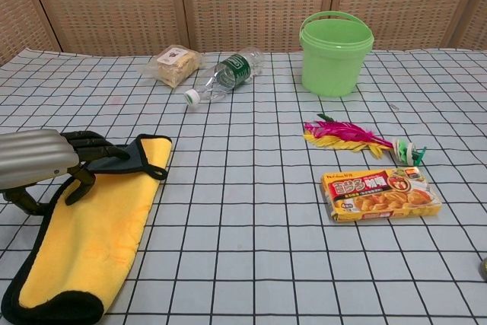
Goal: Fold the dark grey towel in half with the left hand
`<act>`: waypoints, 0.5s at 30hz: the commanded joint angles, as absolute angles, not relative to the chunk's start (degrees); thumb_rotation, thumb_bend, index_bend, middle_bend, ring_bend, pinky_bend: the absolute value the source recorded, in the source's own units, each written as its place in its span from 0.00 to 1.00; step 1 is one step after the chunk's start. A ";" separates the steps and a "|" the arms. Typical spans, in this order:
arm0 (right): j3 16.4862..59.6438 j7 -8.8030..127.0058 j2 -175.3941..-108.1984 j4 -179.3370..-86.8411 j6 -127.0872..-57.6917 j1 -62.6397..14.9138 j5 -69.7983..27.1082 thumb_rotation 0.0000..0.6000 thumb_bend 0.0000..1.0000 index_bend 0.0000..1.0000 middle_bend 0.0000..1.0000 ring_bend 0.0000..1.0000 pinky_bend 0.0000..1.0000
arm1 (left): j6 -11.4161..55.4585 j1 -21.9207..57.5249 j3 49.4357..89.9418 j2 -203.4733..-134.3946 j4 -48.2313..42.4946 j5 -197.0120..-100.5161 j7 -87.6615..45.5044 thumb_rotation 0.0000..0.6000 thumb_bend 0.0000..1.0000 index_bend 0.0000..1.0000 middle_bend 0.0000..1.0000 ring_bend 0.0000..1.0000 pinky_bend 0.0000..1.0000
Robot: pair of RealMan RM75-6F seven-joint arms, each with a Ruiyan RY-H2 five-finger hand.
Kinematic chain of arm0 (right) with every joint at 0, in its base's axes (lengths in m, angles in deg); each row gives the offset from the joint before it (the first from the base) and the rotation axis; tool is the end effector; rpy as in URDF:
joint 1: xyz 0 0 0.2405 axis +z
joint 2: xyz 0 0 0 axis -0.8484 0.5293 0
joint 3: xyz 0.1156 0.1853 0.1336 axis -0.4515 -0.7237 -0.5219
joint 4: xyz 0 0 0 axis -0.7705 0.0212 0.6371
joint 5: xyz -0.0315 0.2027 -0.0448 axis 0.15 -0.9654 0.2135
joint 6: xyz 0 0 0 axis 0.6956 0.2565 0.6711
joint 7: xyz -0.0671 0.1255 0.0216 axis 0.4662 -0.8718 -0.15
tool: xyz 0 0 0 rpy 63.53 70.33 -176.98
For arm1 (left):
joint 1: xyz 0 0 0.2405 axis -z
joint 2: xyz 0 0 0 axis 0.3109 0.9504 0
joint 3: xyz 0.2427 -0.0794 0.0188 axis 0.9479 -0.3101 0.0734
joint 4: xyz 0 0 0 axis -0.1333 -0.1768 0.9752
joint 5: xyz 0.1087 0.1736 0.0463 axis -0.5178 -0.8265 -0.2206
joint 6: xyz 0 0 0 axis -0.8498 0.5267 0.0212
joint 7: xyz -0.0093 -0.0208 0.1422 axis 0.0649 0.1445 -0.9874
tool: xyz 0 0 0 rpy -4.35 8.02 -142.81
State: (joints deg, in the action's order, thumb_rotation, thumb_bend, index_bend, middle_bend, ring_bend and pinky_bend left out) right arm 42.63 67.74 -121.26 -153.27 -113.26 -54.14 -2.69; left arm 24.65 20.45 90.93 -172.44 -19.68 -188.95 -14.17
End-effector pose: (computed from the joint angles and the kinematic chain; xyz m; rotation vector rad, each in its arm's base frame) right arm -0.3145 -0.1851 0.1740 1.3221 -0.8338 0.8018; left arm -0.2769 0.3053 -0.0021 -2.3395 -0.5055 -0.6652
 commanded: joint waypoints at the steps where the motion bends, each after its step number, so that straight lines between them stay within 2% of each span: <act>1: 42.64 67.77 -121.26 -153.30 -113.22 -54.11 -2.68 1.00 0.00 0.00 0.00 0.00 0.00 | 24.42 20.34 91.03 -172.51 -19.76 -189.22 -13.64 1.00 0.46 0.61 0.00 0.00 0.00; 3: 42.66 67.79 -121.26 -153.31 -113.20 -54.11 -2.67 1.00 0.00 0.00 0.00 0.00 0.00 | 24.22 20.31 91.09 -172.48 -19.81 -189.39 -13.29 1.00 0.43 0.44 0.00 0.00 0.00; 4: 42.67 67.80 -121.25 -153.33 -113.21 -54.12 -2.67 1.00 0.00 0.00 0.00 0.00 0.00 | 23.99 20.27 91.13 -172.42 -19.81 -189.52 -12.88 1.00 0.37 0.30 0.00 0.00 0.00; 6: 42.67 67.81 -121.22 -153.38 -113.22 -54.13 -2.67 1.00 0.00 0.00 0.00 0.00 0.00 | 23.20 20.18 91.26 -172.13 -19.89 -189.93 -11.77 1.00 0.22 0.07 0.00 0.00 0.00; 7: 42.68 67.77 -121.21 -153.39 -113.23 -54.14 -2.66 1.00 0.00 0.00 0.00 0.00 0.00 | 22.81 20.13 91.31 -171.93 -19.96 -190.11 -11.35 1.00 0.18 0.03 0.00 0.00 0.00; 9: 42.72 67.68 -121.15 -153.45 -113.32 -54.18 -2.52 1.00 0.00 0.00 0.00 0.00 0.00 | 21.67 19.93 91.38 -171.11 -19.92 -190.41 -10.17 1.00 0.11 0.00 0.00 0.00 0.00; 15: 42.85 67.38 -120.94 -153.70 -113.56 -54.30 -2.14 1.00 0.00 0.00 0.00 0.00 0.00 | 15.62 18.54 91.34 -167.57 -19.35 -191.54 -6.55 1.00 0.05 0.00 0.00 0.00 0.00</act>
